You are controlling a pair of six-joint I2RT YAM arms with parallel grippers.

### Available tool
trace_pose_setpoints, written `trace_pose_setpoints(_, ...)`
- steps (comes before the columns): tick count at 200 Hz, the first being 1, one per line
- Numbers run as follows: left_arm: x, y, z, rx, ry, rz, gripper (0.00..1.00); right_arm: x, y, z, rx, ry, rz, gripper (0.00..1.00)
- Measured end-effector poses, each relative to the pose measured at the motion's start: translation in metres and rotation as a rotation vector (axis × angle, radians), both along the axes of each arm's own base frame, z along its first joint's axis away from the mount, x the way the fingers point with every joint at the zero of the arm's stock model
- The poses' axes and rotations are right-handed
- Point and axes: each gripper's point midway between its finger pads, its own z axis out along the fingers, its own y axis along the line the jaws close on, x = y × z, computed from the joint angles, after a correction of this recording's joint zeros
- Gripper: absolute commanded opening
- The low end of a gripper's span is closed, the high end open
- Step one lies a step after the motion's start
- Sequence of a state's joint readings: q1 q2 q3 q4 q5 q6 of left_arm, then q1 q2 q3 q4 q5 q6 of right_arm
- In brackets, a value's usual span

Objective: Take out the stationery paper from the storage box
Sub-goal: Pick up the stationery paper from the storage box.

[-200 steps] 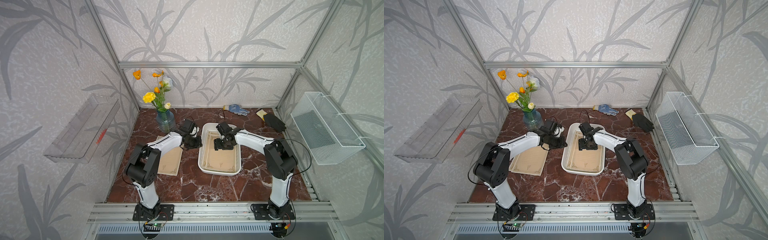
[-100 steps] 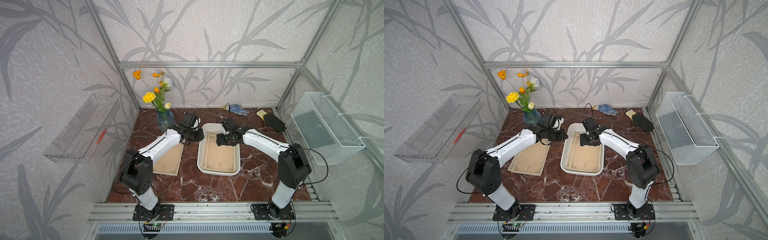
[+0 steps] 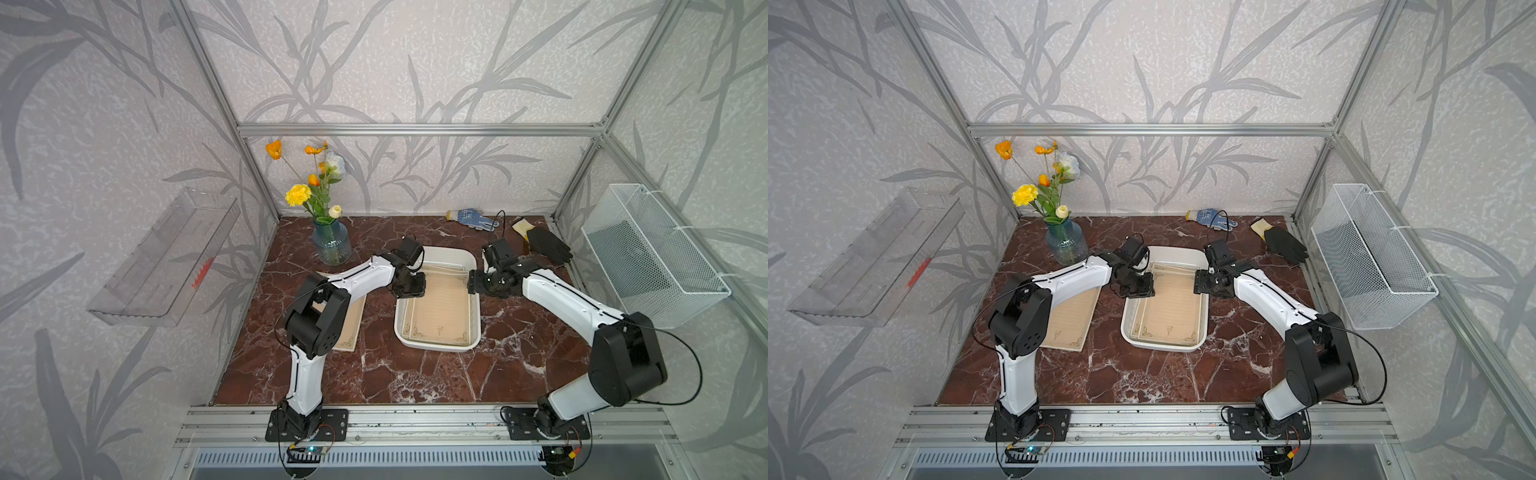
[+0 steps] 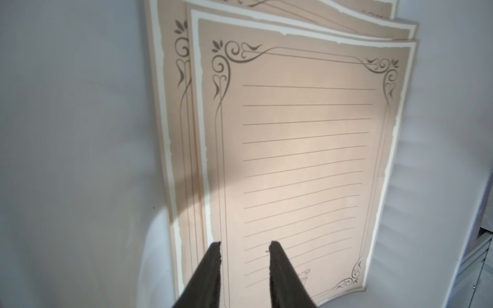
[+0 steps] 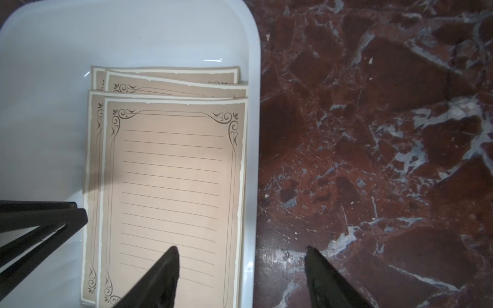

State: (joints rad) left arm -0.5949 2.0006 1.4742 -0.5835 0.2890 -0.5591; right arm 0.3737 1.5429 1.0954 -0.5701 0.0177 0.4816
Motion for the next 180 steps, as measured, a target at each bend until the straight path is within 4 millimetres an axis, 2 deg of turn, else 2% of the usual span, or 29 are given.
trace_pose_setpoints(23, 0.007, 0.002, 0.000, 0.028, -0.002, 0.036, 0.39, -0.002, 0.000, -0.004, 0.005, 0.007, 0.003, 0.74)
trace_pose_setpoints(59, 0.018, -0.005, 0.000, 0.035, -0.011, 0.056, 0.39, 0.002, 0.007, -0.007, 0.051, -0.008, 0.009, 0.74)
trace_pose_setpoints(101, 0.013, -0.002, -0.022, 0.085, 0.033, 0.053, 0.40, 0.001, 0.013, -0.022, 0.115, 0.015, 0.004, 0.74)
trace_pose_setpoints(143, 0.010, 0.000, -0.025, 0.102, 0.044, 0.053, 0.40, 0.000, 0.023, -0.031, 0.185, 0.028, 0.012, 0.73)
trace_pose_setpoints(180, 0.009, -0.002, -0.029, 0.105, 0.054, 0.047, 0.40, 0.001, 0.027, -0.030, 0.211, 0.025, 0.015, 0.73)
